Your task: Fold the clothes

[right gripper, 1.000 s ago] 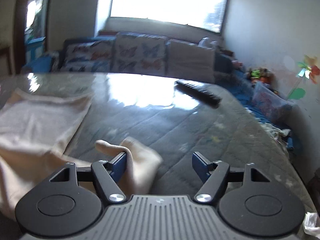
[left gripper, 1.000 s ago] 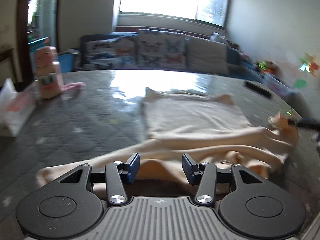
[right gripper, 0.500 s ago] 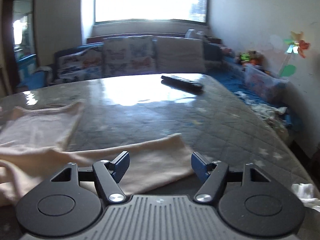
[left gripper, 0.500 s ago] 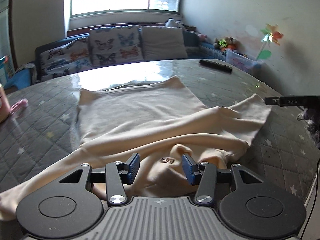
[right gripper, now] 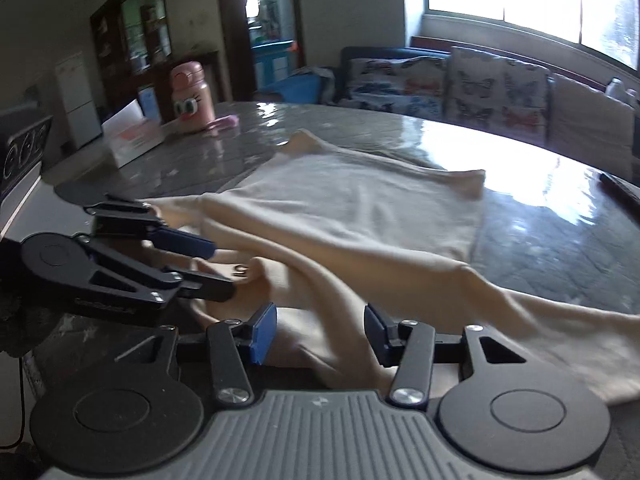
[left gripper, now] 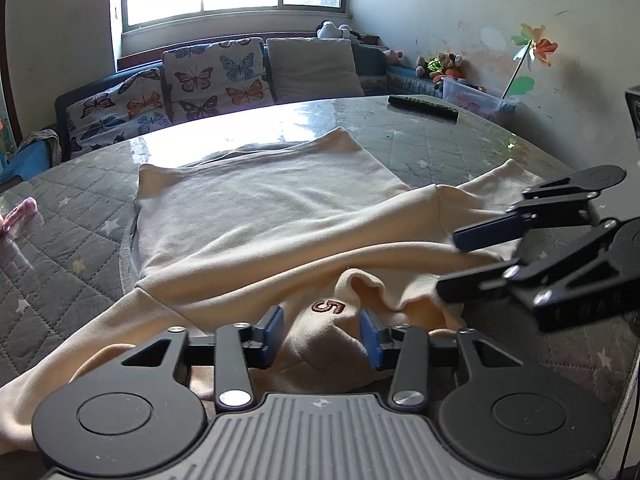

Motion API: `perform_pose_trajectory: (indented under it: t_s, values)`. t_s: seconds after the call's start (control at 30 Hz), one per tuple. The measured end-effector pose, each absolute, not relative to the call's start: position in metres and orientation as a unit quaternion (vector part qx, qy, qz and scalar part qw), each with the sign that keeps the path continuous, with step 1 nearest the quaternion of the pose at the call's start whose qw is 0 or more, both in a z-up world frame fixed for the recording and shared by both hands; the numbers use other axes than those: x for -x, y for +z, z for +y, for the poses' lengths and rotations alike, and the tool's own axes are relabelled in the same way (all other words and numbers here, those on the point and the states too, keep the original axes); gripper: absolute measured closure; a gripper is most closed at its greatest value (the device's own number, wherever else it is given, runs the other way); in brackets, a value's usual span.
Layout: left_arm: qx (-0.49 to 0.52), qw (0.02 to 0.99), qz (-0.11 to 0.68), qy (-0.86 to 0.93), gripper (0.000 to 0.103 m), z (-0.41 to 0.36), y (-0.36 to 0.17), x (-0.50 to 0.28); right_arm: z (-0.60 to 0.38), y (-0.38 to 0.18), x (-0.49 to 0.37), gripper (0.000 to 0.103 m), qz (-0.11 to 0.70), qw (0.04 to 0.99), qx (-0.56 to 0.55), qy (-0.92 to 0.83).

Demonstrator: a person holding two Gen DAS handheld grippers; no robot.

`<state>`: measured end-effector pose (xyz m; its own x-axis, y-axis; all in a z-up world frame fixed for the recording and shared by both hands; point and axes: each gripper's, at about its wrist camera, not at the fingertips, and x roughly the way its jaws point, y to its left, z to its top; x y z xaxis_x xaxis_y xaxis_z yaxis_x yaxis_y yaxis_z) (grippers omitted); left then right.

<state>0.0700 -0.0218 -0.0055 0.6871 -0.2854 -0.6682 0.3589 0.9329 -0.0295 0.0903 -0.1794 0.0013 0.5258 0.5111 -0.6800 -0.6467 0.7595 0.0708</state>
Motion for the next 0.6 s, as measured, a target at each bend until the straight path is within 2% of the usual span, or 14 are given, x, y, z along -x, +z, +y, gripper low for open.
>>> perform_pose_trajectory:
  t_s: [0.03,0.13,0.23,0.3,0.37,0.6]
  values:
    - [-0.052,0.917,0.352,-0.179,0.077,-0.022,-0.006,-0.069,-0.174,0.000,-0.090,0.055,0.354,0.866,0.101,0.338]
    - [-0.057,0.919,0.342,-0.186,0.088,-0.023,-0.004,-0.064,-0.165,-0.006,-0.089,0.063,0.360,0.859,0.113,0.347]
    - [-0.055,0.922,0.331,-0.193,0.094,-0.020,0.000,-0.058,-0.164,-0.011,-0.083,0.071,0.359,0.857,0.129,0.347]
    - [-0.049,0.924,0.324,-0.198,0.094,-0.017,0.004,-0.053,-0.166,-0.010,-0.079,0.090,0.356,0.859,0.131,0.344]
    - [-0.044,0.926,0.316,-0.203,0.094,-0.014,0.009,-0.046,-0.170,-0.007,-0.075,0.097,0.351,0.862,0.132,0.340]
    - [-0.047,0.920,0.311,-0.234,0.095,-0.005,0.016,-0.015,-0.190,0.013,-0.047,0.099,0.343,0.860,0.137,0.353]
